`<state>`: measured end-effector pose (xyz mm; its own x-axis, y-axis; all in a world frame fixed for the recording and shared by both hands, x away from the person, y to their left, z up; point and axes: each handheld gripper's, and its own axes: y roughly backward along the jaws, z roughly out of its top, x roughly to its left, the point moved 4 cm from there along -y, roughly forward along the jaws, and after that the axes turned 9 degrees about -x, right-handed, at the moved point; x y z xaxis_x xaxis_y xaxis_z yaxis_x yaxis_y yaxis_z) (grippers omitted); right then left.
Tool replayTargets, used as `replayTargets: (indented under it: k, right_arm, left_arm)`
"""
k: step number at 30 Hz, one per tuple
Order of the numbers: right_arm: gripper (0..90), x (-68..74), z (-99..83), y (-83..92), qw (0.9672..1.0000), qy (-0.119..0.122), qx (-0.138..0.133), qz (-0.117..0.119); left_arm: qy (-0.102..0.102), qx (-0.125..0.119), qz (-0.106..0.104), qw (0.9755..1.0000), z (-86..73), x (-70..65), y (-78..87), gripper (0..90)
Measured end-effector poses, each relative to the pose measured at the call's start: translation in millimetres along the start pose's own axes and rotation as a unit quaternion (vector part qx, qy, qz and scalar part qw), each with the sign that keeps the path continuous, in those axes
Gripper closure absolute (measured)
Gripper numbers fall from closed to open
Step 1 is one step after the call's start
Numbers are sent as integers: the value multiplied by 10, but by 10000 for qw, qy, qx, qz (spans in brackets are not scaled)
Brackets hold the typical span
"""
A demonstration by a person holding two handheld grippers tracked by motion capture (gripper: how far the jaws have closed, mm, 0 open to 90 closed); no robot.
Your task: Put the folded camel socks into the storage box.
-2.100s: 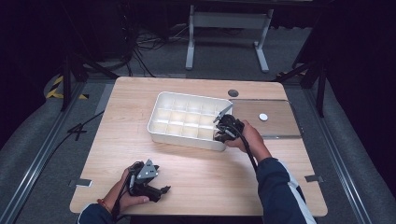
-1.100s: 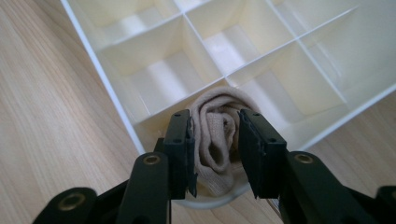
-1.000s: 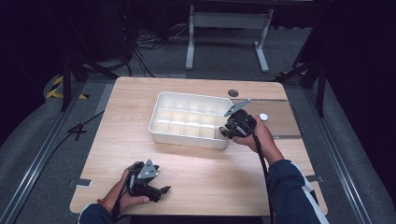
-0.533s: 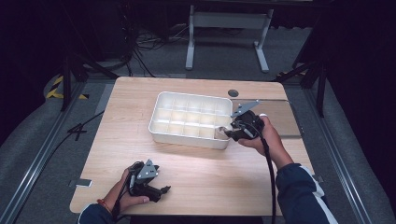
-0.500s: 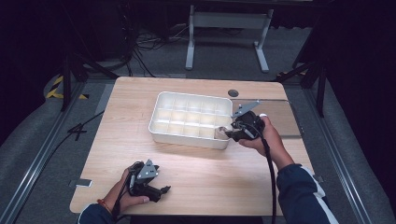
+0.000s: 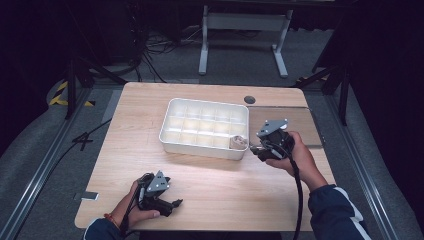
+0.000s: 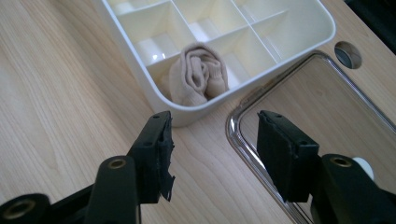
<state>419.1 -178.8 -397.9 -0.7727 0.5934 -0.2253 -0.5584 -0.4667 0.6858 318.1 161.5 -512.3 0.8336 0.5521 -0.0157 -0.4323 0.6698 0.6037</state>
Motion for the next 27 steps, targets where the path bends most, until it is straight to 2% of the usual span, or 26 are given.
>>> replayTargets:
  k: [5, 12, 27]
  right_arm:
    - [444, 34, -91, 60, 9999, 121, 88, -64]
    - [431, 46, -239, 141, 9997, 131, 118, -141]
    - [400, 49, -623, 262, 9992, -52, 234, -330]
  left_arm:
    - [0, 0, 0, 10000, 0, 0, 0, 141]
    - [11, 1, -10, 10000, -1, -2, -1, 141]
    - [1, -1, 1, 10000, 0, 0, 0, 141]
